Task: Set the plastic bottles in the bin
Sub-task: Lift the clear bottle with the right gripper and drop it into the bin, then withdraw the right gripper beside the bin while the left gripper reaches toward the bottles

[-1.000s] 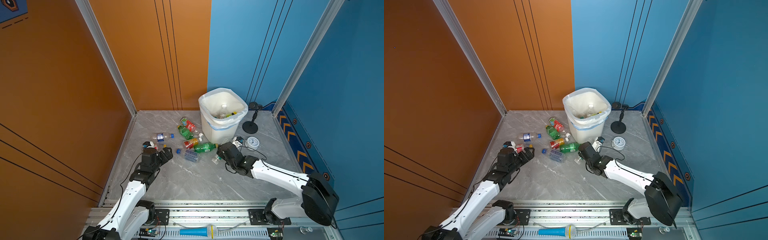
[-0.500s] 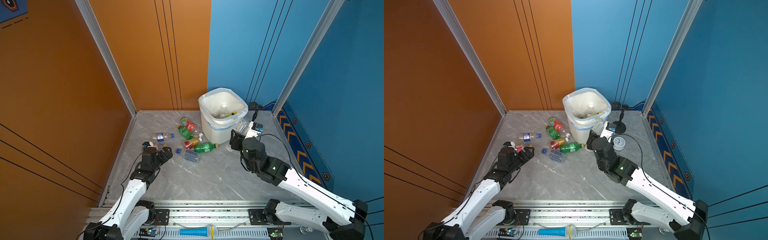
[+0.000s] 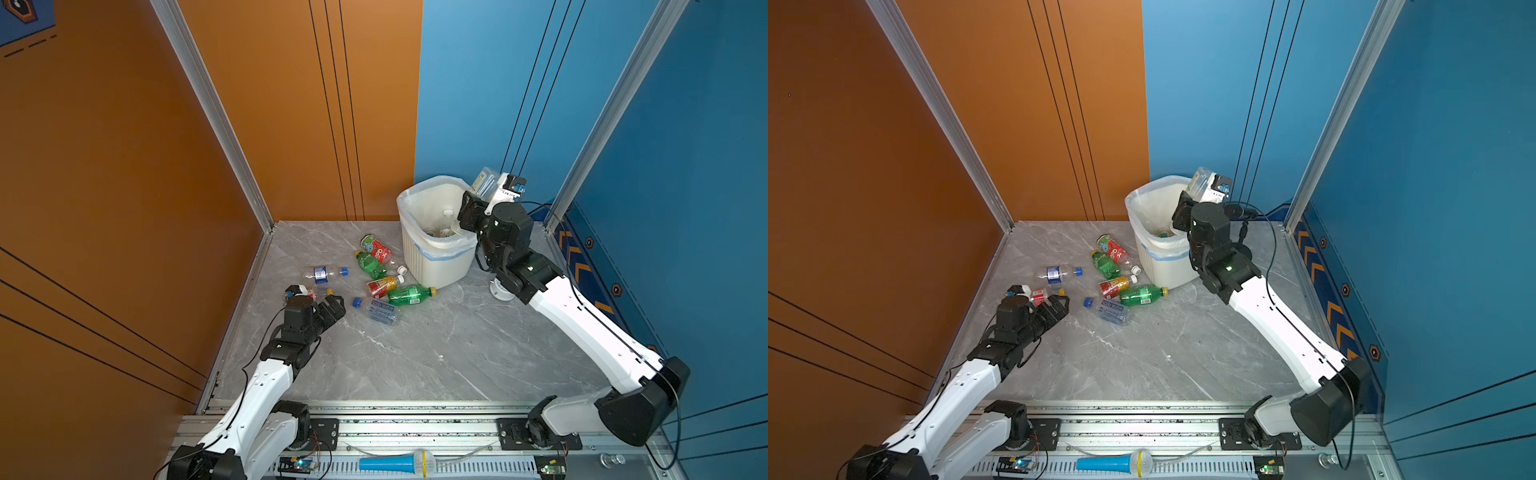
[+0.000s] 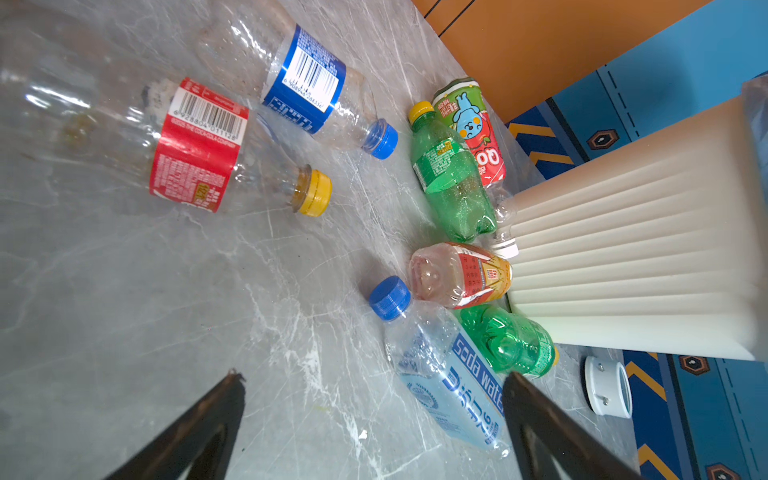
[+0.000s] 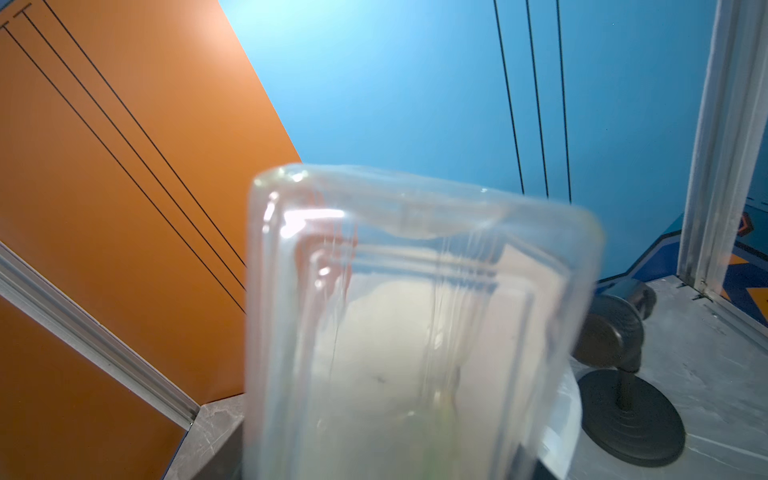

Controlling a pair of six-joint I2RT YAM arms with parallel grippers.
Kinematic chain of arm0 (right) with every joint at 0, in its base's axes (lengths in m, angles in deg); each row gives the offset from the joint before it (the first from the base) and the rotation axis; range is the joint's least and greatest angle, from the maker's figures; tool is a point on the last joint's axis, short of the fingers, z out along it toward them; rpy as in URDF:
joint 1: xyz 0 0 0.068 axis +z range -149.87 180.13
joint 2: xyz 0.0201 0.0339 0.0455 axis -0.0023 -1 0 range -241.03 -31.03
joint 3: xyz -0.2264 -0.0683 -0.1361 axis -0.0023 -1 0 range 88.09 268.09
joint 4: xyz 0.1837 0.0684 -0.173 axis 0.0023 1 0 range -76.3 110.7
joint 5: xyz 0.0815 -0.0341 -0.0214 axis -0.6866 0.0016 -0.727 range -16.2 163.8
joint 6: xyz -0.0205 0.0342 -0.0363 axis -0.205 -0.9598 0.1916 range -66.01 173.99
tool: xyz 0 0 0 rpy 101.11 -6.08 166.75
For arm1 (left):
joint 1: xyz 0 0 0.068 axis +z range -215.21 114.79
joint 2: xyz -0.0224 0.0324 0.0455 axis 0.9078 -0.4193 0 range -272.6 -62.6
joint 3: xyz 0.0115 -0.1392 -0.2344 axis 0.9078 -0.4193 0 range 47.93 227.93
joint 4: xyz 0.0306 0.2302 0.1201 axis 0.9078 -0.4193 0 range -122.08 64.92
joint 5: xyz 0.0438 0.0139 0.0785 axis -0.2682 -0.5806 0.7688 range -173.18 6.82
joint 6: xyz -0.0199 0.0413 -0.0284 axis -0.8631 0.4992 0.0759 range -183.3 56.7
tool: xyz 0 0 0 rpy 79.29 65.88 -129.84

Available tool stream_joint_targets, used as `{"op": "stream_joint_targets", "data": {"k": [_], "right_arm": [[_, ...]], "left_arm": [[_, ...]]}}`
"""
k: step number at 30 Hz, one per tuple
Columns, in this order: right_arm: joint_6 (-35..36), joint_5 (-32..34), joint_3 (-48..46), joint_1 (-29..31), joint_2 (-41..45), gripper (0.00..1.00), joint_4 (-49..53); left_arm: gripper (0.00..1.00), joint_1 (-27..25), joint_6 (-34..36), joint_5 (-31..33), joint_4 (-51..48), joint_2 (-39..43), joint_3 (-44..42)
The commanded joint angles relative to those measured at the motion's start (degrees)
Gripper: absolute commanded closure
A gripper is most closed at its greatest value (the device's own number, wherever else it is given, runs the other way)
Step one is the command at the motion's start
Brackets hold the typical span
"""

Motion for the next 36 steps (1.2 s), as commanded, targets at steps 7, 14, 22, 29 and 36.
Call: {"op": "stream_joint_targets", "data": {"k": [7,14,22,29,36], "right_arm": [[1.0,-2.6,7.8,-2.5,-10.0,0.40,-2.9],[-1.5,-4.0,10.4,-3.3,-13.5,0.23,1.3],[-5.2,-5.4,1.3,-5.6,-3.8,0.00,1.1],[-9.0,-4.4,-23.1,-5.8,16.8,0.00,1.9],[-14.4,-3.0,-38.7,-7.4,30.2,0.00,12.4]], "left_arm": [[0.02,0.8,-0.3,-0.6,-1.0,0.9,-0.2],[0.02,0.9,-0.8,-1.0,-1.1,0.8,-0.3],[0.02,1.0,-0.8,-0.8,-1.3,0.8,0.4],[0.02,1.1,-1.1,-0.6,-1.5,0.3,1.1],[0.02,1.2,-0.9,-0.1,-2.0,-1.5,2.5]]}}
